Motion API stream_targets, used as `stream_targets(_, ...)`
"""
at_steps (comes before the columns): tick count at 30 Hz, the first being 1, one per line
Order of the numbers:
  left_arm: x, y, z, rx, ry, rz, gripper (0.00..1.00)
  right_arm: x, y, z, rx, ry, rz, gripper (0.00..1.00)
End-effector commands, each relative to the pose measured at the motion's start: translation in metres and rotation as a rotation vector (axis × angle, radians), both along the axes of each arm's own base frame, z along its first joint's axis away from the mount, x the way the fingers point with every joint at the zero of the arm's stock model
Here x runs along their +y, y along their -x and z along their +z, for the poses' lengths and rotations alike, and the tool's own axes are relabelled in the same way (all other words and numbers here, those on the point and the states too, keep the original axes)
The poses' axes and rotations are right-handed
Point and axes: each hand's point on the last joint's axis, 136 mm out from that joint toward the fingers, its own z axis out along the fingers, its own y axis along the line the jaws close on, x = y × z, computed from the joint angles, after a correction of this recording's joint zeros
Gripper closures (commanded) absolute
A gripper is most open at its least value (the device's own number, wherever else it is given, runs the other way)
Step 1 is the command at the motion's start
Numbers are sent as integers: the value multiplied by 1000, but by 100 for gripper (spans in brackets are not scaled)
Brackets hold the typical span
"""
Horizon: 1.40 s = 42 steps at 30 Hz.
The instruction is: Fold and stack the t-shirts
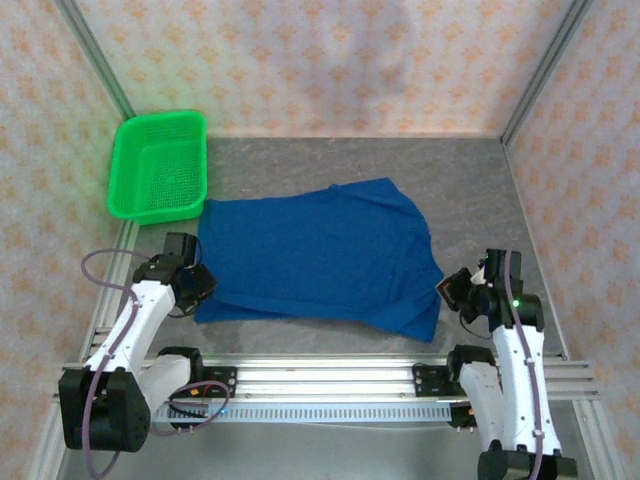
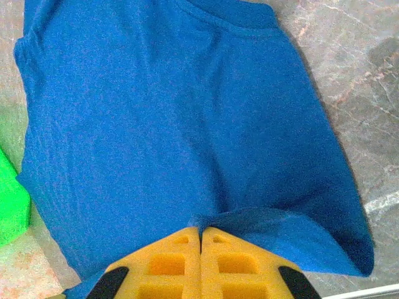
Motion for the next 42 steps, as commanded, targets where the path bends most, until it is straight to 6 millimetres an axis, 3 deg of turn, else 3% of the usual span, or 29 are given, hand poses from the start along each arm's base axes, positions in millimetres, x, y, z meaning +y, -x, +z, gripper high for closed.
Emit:
stream_targets(1,7,-9,11,-29,-34,-7,100,2,-16,15,-70,35,55,100)
stream_targets(8,6,-11,13,-48,-30,-12,100,8,-28,10,-39,84,115,100)
stream_targets(26,9,-30,35,-80,-61,-60,100,3,-67,24,-38,175,179,100)
stream_targets(34,10,-42,32,-63,-69,-64,100,-2,-85,25,-23,220,216,100)
stream_targets(42,17,-32,22,-6,-102,-53,100,-2,-100,24,-16,233,242,100)
